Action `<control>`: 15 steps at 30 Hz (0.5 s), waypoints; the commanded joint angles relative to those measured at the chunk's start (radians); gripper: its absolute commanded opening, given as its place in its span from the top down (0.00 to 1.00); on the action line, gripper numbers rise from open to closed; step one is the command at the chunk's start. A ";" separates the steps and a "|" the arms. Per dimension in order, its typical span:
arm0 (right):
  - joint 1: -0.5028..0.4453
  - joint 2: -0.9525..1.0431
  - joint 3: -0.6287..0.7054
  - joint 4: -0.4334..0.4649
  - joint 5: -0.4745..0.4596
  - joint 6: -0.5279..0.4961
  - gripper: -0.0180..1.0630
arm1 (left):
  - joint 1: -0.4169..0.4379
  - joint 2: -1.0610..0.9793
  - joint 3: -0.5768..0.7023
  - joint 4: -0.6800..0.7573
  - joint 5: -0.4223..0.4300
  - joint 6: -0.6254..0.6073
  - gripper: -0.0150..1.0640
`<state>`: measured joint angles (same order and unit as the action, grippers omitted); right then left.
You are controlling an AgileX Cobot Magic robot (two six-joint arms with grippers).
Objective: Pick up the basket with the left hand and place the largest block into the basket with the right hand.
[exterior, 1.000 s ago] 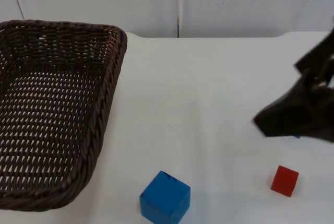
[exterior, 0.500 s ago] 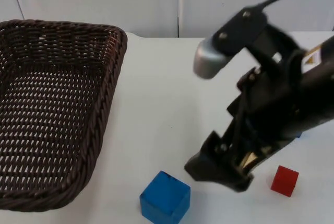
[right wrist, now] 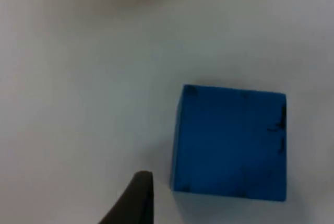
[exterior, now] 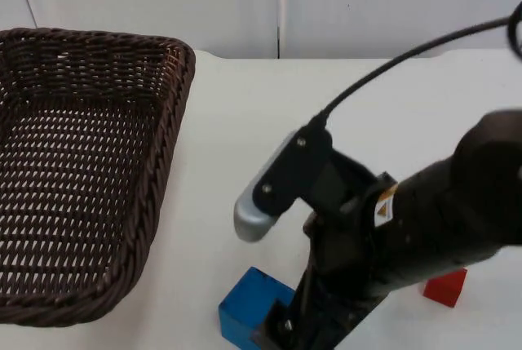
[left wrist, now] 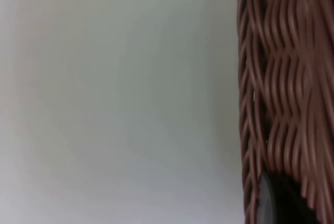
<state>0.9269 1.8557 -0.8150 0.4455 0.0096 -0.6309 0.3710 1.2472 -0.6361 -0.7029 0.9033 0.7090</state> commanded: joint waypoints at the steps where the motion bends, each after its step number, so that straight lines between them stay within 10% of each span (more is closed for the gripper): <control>1: 0.005 0.051 -0.004 0.005 -0.073 -0.006 0.01 | 0.002 -0.012 0.001 -0.038 0.001 0.004 0.99; 15: 0.005 0.187 -0.167 0.005 0.040 -0.006 0.01 | 0.002 -0.012 0.001 -0.040 0.001 0.004 0.99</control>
<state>0.9292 2.0332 -0.9684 0.4455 0.0280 -0.6309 0.3710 1.2472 -0.6361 -0.7029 0.9011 0.7090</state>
